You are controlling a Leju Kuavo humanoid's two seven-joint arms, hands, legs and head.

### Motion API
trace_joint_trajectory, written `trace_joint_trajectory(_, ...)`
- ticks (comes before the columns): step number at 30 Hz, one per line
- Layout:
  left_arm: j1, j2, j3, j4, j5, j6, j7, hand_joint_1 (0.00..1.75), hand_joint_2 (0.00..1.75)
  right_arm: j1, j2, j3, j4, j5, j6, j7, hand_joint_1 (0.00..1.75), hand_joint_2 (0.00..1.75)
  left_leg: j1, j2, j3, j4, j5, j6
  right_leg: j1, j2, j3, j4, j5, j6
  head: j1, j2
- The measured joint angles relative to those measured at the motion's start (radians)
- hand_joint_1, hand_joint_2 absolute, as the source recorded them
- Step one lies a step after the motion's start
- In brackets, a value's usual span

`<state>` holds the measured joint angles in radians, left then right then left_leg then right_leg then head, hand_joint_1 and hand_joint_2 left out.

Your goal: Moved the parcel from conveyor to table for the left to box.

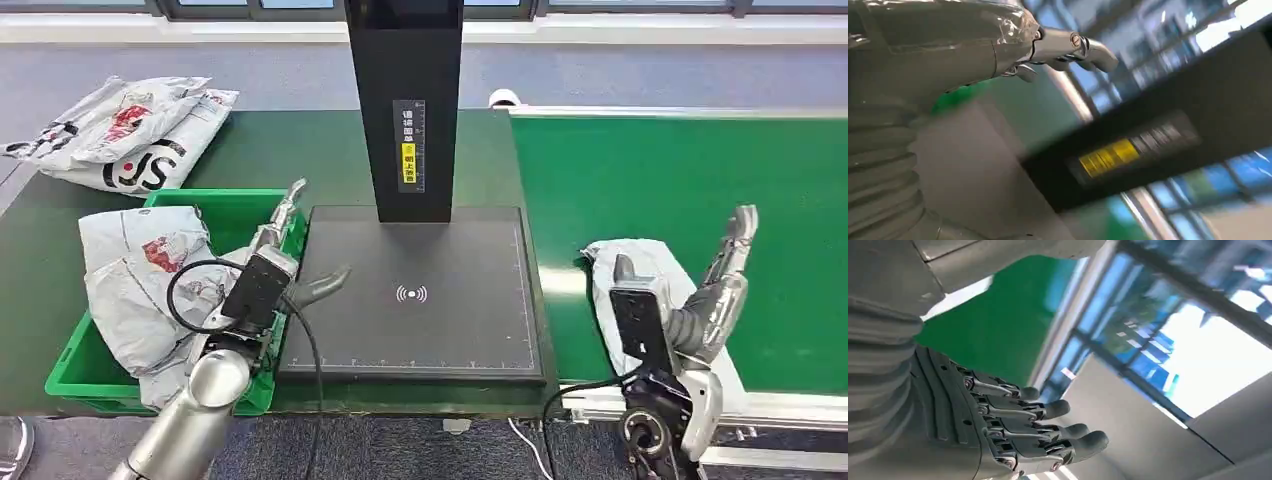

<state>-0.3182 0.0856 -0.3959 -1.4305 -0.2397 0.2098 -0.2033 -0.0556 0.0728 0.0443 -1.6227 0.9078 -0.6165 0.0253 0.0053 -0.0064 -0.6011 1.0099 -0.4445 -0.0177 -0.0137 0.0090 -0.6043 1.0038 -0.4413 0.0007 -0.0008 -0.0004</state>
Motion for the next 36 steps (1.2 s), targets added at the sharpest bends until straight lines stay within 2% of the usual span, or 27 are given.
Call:
trace_joint_trajectory(4, 0.034, -0.051, -0.022, -0.025, 0.057, 0.002, -0.004, 0.0, 1.75, 0.001, -0.005, -0.002, 0.084, 0.14, 0.008, 0.091, 0.0, 1.75, 0.0, 0.0, 0.0, 0.0, 0.0, 0.0, 0.0, 0.0, 0.0, 0.0, -0.001, 0.001, 0.0, 0.0)
trace_joint_trajectory(9, 0.062, -0.081, -0.024, -0.052, 0.065, 0.003, -0.004, 0.0, 1.75, 0.007, -0.01, -0.007, 0.14, 0.158, 0.016, 0.108, 0.0, 1.75, 0.0, 0.0, 0.0, 0.0, -0.001, 0.0, 0.001, 0.0, -0.001, 0.0, -0.002, 0.0, 0.0, 0.0)
trace_joint_trajectory(16, 0.083, -0.099, -0.024, -0.078, 0.069, -0.01, -0.003, 0.0, 1.75, 0.024, -0.011, -0.026, 0.169, 0.215, 0.06, 0.163, 0.0, 1.75, 0.0, 0.0, 0.0, 0.0, -0.001, 0.0, 0.001, 0.0, 0.0, 0.0, -0.002, 0.001, 0.0, 0.0)
trace_joint_trajectory(36, 0.107, -0.122, -0.024, -0.13, 0.052, -0.044, 0.016, 0.0, 1.75, 0.063, -0.011, -0.083, 0.243, 0.28, 0.102, 0.215, 0.0, 1.75, 0.0, 0.0, 0.0, 0.0, -0.001, 0.001, 0.0, 0.0, 0.0, 0.0, -0.002, 0.001, 0.0, 0.0)
